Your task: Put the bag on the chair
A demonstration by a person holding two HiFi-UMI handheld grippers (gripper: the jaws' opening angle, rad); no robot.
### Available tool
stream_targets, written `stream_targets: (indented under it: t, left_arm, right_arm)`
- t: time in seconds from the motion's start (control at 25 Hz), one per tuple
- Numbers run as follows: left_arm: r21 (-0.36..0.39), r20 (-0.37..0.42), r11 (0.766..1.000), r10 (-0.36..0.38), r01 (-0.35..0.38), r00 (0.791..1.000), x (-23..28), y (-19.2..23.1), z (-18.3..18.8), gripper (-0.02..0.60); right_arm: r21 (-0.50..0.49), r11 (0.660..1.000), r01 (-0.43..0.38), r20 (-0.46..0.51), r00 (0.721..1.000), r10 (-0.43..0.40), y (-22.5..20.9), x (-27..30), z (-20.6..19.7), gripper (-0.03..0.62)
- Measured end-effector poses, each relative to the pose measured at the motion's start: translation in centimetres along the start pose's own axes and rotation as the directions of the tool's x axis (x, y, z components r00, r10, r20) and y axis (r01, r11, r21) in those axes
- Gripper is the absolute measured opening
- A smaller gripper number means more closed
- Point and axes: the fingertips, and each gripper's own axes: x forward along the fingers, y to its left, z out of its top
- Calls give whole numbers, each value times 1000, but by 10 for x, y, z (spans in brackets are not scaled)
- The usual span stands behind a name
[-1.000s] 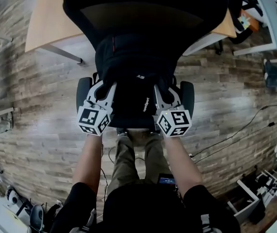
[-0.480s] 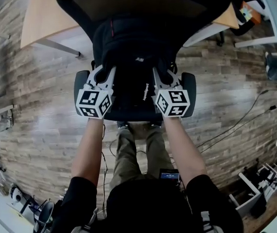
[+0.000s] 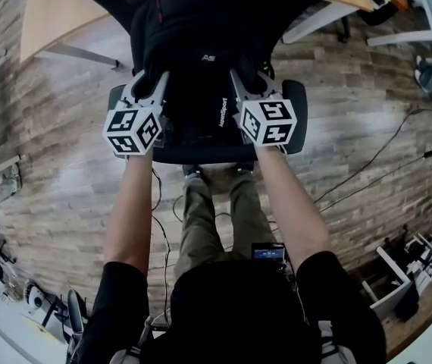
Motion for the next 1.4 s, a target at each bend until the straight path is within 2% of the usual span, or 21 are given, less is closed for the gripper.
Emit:
stream_targets:
  t: [0.12,0.24,0.32,0.44,0.52,0.68,0.76,0.92,1.08,1.24,1.32,1.4]
  left_arm:
    - [-14,-10,999,33,-33,999,-11,4,-4,150]
    - [-21,-3,998,56,-56,998,-32,2,-1,145]
    - [-30,14,997,77,-76,997,-53,0,4,114]
    - [-50,30,994,97,-95,995,-84,-9,11,91]
    - [-46,43,995,90,-88,995,-106,-24,18,74]
    - [-39,98,999,-2,5,995,-158,-77,36,7]
    - [-33,139,999,-36,41,990,-187,-101,47,5]
    - [19,260,1000,-12,8,966,-249,-128,89,3]
    - [107,370,993,-2,-40,929,-302,-149,140,3]
    - [176,452,979,10,-101,892,-347,-166,177,3]
    - [200,469,970,29,-138,883,-357,-161,176,3]
    - [184,473,971,50,-154,879,-360,-152,168,3]
  right_arm:
    - [0,1000,-9,-30,1000,9,0,-12,-2,114]
    - [1,1000,-4,-54,999,4,0,-33,-1,141]
    - [-9,1000,15,-62,998,-16,0,-53,0,156]
    - [-13,999,52,-33,998,-52,0,-90,9,109]
    - [-6,999,42,8,999,-42,7,-118,25,87]
    - [-90,995,-46,82,995,54,45,-176,64,35]
    - [-129,990,-61,143,987,79,61,-209,90,13]
    - [-186,982,-34,269,959,85,87,-271,136,12]
    - [-176,983,-46,371,922,109,103,-322,170,12]
    - [-246,969,-29,432,891,137,125,-357,188,12]
    - [-244,970,0,439,892,110,121,-361,182,12]
    - [-199,980,25,426,903,63,110,-357,169,12]
